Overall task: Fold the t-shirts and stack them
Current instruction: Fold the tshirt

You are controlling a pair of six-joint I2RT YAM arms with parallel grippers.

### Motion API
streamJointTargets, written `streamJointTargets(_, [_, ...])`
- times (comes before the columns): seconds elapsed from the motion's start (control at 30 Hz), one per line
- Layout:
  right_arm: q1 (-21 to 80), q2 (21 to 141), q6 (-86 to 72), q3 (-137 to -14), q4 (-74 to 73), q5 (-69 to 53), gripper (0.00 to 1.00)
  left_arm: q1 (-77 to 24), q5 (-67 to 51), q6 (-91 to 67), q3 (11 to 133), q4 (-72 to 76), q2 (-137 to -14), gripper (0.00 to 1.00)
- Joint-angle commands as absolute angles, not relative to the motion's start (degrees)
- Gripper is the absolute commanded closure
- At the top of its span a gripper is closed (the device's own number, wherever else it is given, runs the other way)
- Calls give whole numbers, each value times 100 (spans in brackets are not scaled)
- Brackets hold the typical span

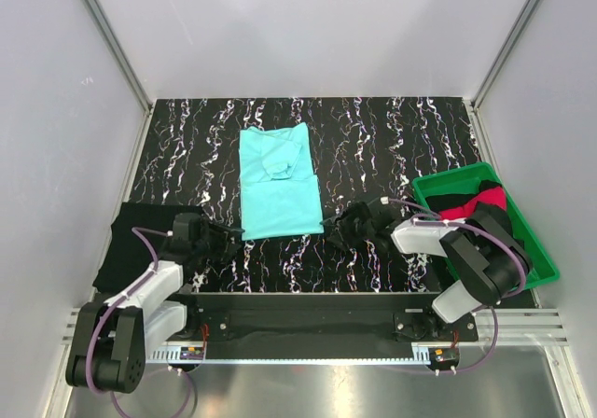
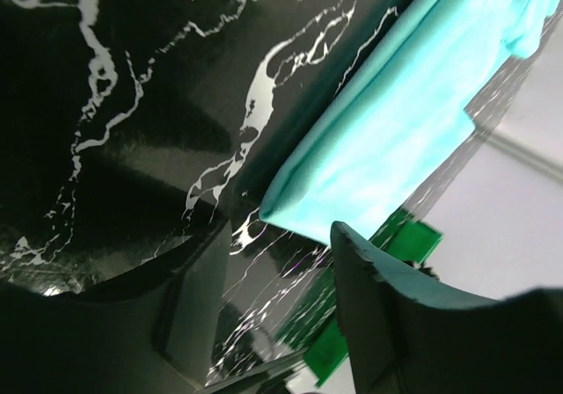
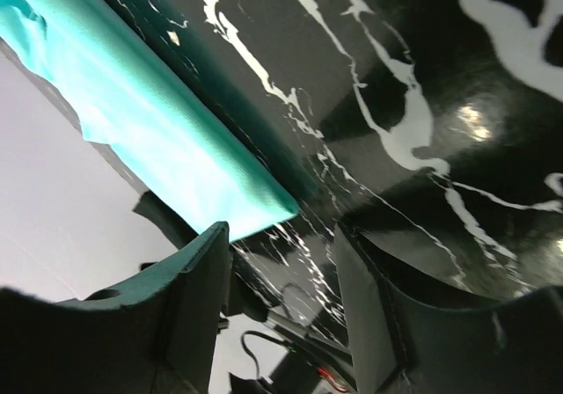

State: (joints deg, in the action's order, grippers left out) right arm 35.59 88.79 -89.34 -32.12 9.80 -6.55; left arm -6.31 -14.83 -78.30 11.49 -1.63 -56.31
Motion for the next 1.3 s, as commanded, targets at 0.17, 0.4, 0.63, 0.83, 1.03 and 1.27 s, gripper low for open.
streamJointTargets(0.17, [3937, 9211, -9632, -3366, 1029, 298, 42, -835, -1002, -8551, 1143, -96, -5862, 51])
streamJointTargets(0.4, [4122, 9351, -9896, -3436, 669, 535, 46, -879, -976, -8596, 1292, -254, -6169, 53])
streamJointTargets(0.63, [4149, 9571, -10046, -3481, 580, 580, 50, -967, -967, -8666, 1494, -255, -6574, 57])
streamJointTargets(0.83, [4149, 9703, -10037, -3481, 554, 598, 55, -967, -967, -8657, 1512, -229, -6636, 70])
streamJointTargets(1.03, [4148, 9817, -9853, -3445, 562, 650, 62, -967, -1019, -8517, 1555, -18, -6837, 82])
streamJointTargets(1.27, [4131, 9782, -9686, -3445, 563, 686, 61, -923, -773, -8420, 1556, -18, -6890, 89])
